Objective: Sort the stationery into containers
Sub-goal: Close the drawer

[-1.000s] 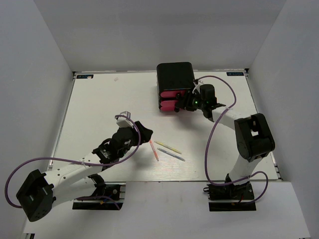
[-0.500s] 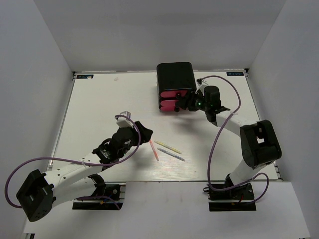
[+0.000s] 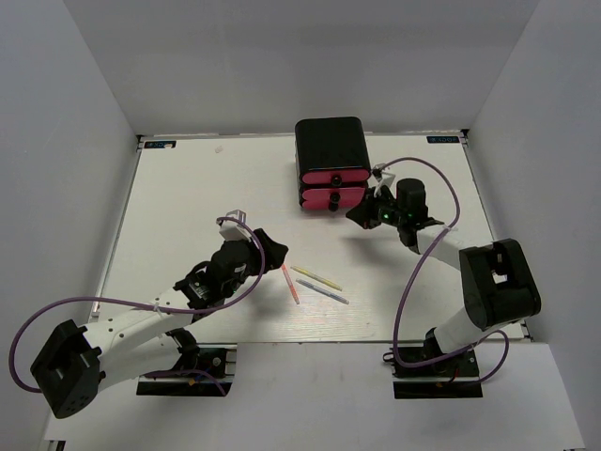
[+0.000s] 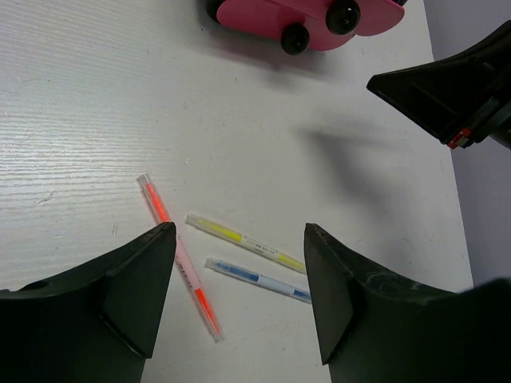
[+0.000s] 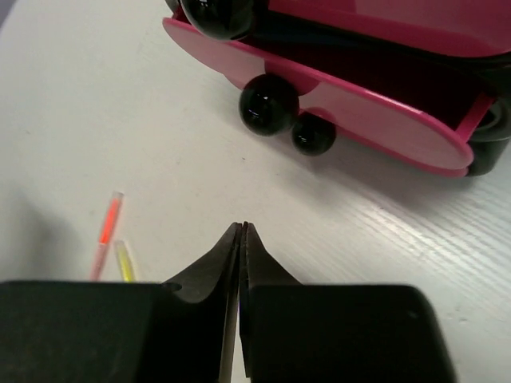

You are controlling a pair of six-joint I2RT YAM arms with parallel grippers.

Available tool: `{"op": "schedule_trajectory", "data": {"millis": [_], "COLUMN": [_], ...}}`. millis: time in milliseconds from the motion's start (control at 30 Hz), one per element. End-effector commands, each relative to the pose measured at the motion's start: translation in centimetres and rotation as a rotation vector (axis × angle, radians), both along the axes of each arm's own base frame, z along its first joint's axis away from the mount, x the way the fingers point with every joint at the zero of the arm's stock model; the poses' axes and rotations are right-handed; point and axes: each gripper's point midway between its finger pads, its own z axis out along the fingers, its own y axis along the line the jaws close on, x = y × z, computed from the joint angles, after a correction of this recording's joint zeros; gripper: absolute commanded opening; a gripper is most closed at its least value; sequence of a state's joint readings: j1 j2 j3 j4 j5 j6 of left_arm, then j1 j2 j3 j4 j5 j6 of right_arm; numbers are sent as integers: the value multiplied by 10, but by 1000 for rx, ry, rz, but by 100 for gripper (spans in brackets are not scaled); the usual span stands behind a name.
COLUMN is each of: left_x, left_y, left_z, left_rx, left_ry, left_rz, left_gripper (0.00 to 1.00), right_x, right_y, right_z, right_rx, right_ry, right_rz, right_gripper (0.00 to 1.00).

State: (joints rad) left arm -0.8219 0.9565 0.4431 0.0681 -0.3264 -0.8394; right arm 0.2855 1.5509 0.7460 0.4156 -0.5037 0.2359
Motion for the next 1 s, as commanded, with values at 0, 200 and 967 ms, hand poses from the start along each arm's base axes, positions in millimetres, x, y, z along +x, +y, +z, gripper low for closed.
{"op": "schedule_trajectory", "data": {"millis": [0, 200, 967], "left_x": [1, 0, 1], "left_y": [3, 1, -2], "left_z": [2, 0, -3], "left_rx": [-9, -5, -6], "left_ry": [-12, -3, 0], "left_rz": [14, 5, -3], "left_gripper": [75, 75, 75], "right_x": [14, 41, 94], "right_y": [-6, -11, -17], "right_z": [20, 17, 24], "right_rx": [-77, -246, -363], "right_ry": [-206, -410, -587], "right_rz": [49, 122, 43], "right_gripper": [4, 3, 4]}}
